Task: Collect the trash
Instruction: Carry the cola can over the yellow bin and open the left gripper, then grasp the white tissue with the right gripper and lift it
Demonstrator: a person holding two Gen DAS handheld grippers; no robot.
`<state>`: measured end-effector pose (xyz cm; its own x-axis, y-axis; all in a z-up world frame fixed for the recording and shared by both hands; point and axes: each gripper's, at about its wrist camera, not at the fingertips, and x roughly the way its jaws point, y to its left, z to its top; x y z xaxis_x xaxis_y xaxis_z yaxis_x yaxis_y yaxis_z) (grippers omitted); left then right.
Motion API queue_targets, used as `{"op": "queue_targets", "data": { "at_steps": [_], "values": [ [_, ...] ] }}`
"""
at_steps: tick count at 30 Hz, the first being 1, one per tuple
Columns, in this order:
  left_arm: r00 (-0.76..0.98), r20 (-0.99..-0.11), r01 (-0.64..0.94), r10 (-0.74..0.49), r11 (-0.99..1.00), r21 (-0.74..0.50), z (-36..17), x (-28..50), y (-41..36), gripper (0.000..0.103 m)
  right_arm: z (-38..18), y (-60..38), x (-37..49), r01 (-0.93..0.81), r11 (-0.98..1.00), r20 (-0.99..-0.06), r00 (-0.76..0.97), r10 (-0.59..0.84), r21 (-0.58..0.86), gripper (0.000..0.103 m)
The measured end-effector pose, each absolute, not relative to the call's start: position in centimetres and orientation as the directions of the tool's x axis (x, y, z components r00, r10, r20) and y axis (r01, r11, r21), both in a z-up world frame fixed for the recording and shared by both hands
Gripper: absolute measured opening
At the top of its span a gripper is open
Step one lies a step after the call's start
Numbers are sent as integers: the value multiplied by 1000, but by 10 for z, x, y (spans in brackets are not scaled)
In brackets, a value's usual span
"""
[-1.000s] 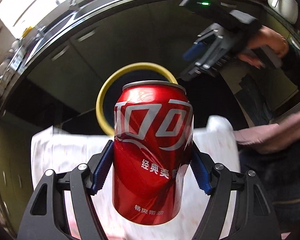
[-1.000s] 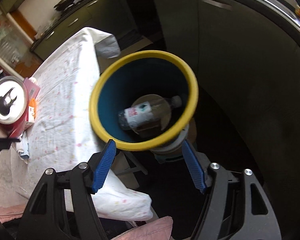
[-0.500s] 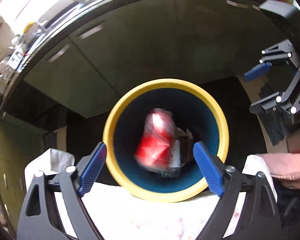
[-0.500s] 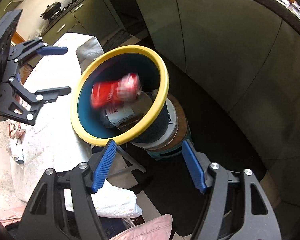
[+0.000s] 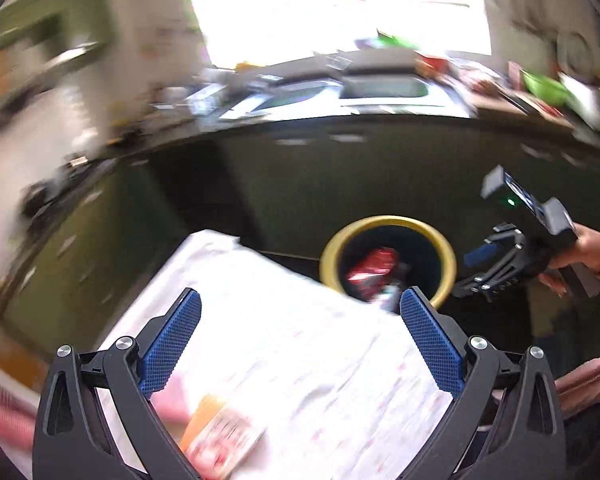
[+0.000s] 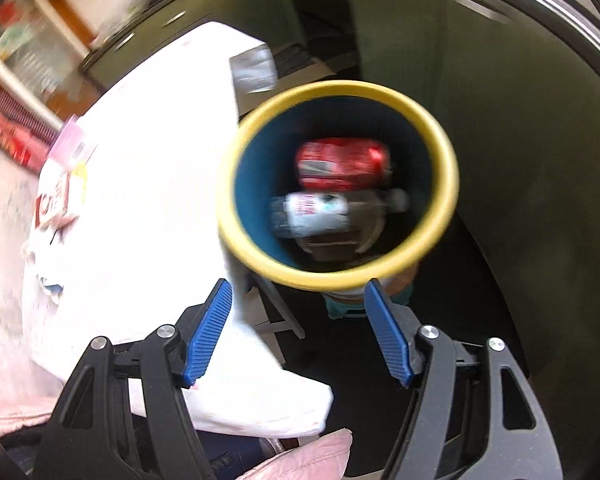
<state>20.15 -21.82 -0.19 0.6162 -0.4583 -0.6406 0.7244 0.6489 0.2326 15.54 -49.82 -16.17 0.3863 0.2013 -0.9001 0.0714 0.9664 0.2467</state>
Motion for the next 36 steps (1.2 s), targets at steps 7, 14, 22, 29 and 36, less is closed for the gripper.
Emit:
{"op": "queue_targets", "data": {
  "at_steps": [7, 14, 22, 29, 36],
  "values": [
    [759, -586, 456, -282, 874, 170, -17, 153, -64, 98, -144, -396, 183, -185, 955, -891, 353, 285, 232, 65],
    [798, -590, 241, -124, 963, 124, -67, 109, 33, 98, -129, -271, 195, -467, 851, -867, 292, 403, 238, 65],
    [770, -628, 192, -112, 979, 61, -108, 98, 73, 98, -137, -166, 206, -615, 769, -886, 243, 396, 175, 65],
    [762, -633, 209, -140, 977, 36, -120, 95, 76, 98, -132, -128, 210, -649, 750, -886, 264, 382, 130, 58],
    [749, -647, 209, -145, 978, 23, -129, 92, 79, 98, -130, -115, 211, -656, 752, -888, 307, 342, 63, 6]
  ]
}}
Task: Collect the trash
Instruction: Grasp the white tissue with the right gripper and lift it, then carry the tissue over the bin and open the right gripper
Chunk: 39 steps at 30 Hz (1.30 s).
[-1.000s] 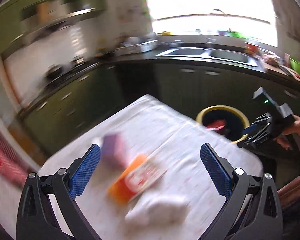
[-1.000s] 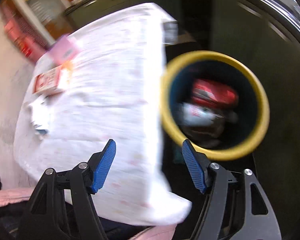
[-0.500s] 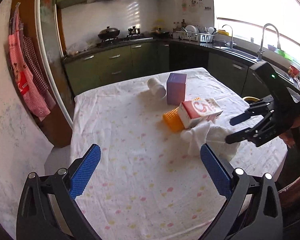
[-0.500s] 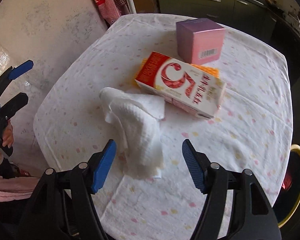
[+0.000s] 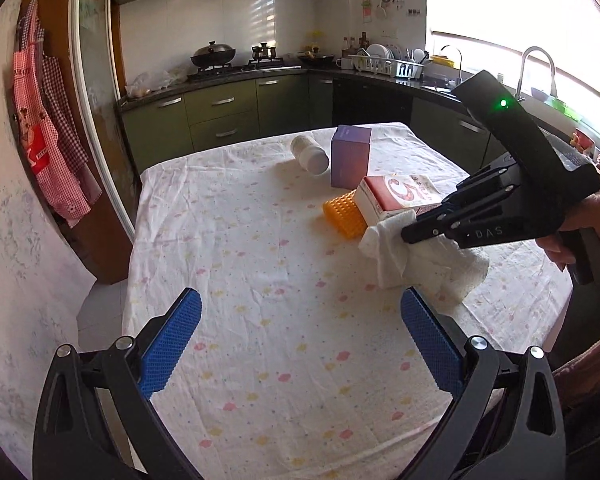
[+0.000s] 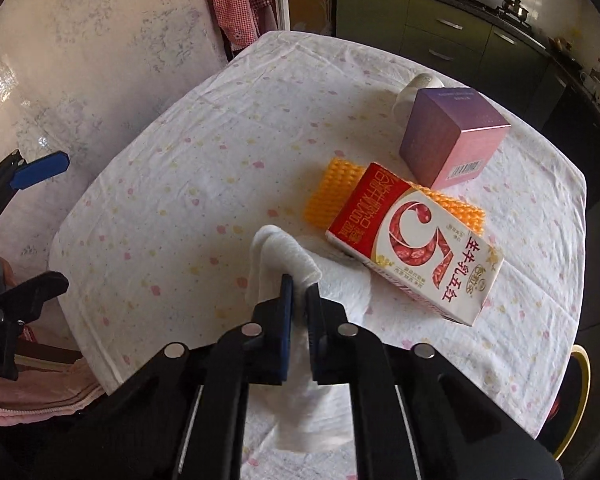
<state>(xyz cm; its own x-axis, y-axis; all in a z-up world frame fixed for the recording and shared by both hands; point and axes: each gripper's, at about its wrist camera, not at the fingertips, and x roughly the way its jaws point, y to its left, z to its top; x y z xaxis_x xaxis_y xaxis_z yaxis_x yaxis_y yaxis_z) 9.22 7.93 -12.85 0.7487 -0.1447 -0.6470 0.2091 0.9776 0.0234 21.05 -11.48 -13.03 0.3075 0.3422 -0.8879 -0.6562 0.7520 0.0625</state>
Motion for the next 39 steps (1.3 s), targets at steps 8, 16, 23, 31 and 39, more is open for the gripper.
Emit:
{"op": "queue_targets", "data": {
  "at_steps": [8, 16, 23, 31, 39],
  "values": [
    [761, -632, 206, -147, 978, 21, -124, 90, 77, 98, -77, -140, 196, -652, 726, -796, 312, 519, 218, 6],
    [758, -632, 228, -160, 973, 27, -120, 87, 67, 98, -24, -173, 185, -642, 689, -695, 325, 642, 336, 6],
    [766, -615, 278, -186, 959, 56, -112, 82, 52, 98, -1, -230, 182, -563, 771, -671, 451, 589, 299, 6],
    [753, -621, 335, -220, 939, 73, -112, 86, 28, 98, -13, -344, 192, -295, 924, -707, 599, 376, 242, 6],
    [736, -631, 390, -246, 916, 97, -111, 91, -2, 98, -69, -448, 212, -26, 975, -775, 603, 190, 219, 7]
  ]
}}
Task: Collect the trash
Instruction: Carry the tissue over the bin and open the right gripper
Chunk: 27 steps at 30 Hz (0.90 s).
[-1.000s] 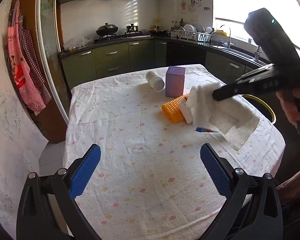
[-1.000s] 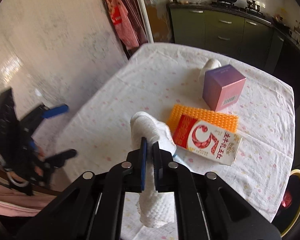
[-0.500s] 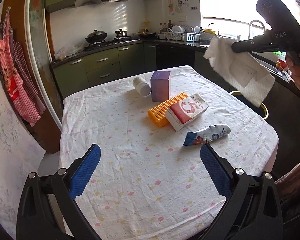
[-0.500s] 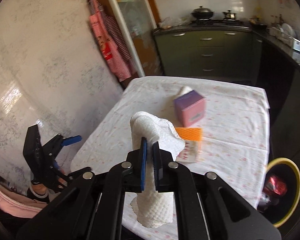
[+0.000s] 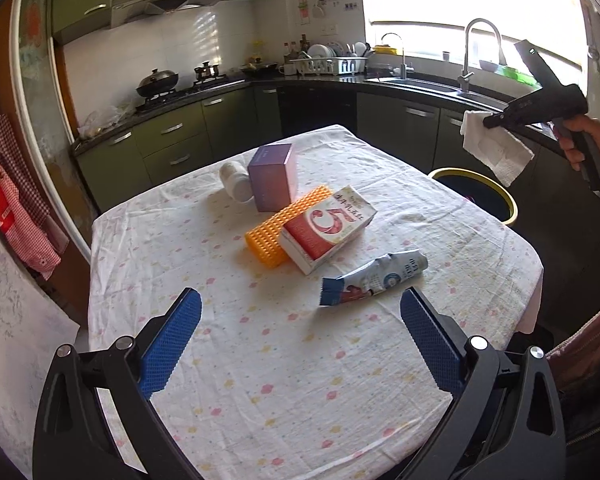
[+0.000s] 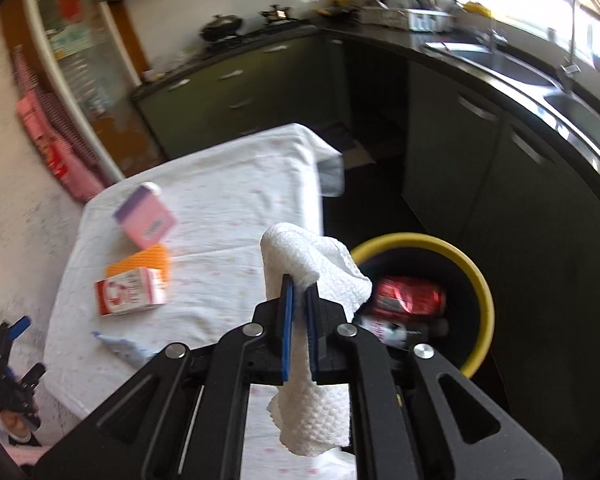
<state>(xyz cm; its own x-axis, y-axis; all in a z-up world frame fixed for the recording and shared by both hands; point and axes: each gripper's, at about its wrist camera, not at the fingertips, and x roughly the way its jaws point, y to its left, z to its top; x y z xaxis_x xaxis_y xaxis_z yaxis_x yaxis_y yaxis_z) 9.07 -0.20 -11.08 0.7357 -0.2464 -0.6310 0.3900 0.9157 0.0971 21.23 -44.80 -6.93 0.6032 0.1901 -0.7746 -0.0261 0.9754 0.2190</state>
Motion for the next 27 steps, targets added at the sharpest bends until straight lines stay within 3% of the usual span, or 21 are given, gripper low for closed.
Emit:
{"op": "queue_targets", "data": {
  "at_steps": [7, 11, 14, 22, 27],
  "values": [
    [725, -641, 423, -253, 897, 125, -108, 94, -19, 98, -123, -501, 230, 123, 971, -823, 559, 105, 207, 10],
    [722, -642, 436, -256, 889, 136, -107, 95, -23, 98, -141, -520, 238, 185, 965, -835, 547, 56, 185, 31],
    [719, -644, 450, -260, 881, 146, -107, 95, -26, 98, -141, -523, 235, 199, 961, -829, 556, 51, 193, 34],
    [694, -650, 548, -311, 813, 196, -111, 95, -43, 98, -126, -490, 209, 104, 968, -806, 577, 129, 229, 39],
    [622, -665, 698, -413, 678, 232, -114, 102, -59, 98, -126, -456, 192, 12, 967, -800, 564, 204, 255, 41]
  ]
}}
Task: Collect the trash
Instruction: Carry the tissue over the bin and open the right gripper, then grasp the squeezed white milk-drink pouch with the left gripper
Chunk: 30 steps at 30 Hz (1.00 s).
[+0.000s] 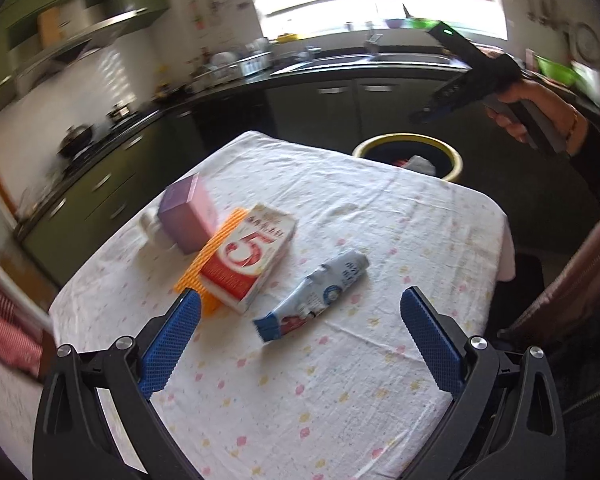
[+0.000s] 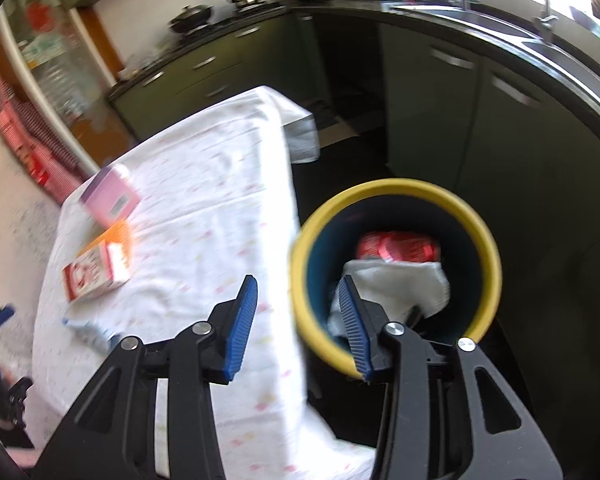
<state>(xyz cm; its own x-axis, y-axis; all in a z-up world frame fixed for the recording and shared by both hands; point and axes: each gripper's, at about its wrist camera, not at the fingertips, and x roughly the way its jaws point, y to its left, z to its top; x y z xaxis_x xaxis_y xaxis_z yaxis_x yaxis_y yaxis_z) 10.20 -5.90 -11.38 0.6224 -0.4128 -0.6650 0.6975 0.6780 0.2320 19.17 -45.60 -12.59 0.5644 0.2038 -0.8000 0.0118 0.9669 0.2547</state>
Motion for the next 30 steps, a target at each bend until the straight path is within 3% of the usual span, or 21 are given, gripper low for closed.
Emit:
{"op": "queue_targets", "data": {
  "at_steps": [7, 12, 18, 24, 30],
  "values": [
    [438, -735, 876, -517, 430, 220, -126, 122, -88, 98, -130, -416, 180, -81, 957, -801, 529, 278, 278, 43],
    [295, -790, 942, -538, 303, 146, -134, 140, -103, 98, -135, -404, 180, -105, 951, -803, 514, 301, 290, 45],
    [216, -860, 963, -462, 245, 110, -156, 162, -115, 80, -149, -407, 185, -93, 946, -810, 495, 315, 311, 45],
    [231, -904, 958, -360, 245, 147, -180, 177, -119, 78, -157, -414, 188, -81, 940, -810, 485, 329, 332, 45],
    [199, -924, 962, -326, 245, 121, -192, 184, -115, 66, -162, -419, 190, -70, 935, -810, 481, 337, 348, 45]
  ]
}}
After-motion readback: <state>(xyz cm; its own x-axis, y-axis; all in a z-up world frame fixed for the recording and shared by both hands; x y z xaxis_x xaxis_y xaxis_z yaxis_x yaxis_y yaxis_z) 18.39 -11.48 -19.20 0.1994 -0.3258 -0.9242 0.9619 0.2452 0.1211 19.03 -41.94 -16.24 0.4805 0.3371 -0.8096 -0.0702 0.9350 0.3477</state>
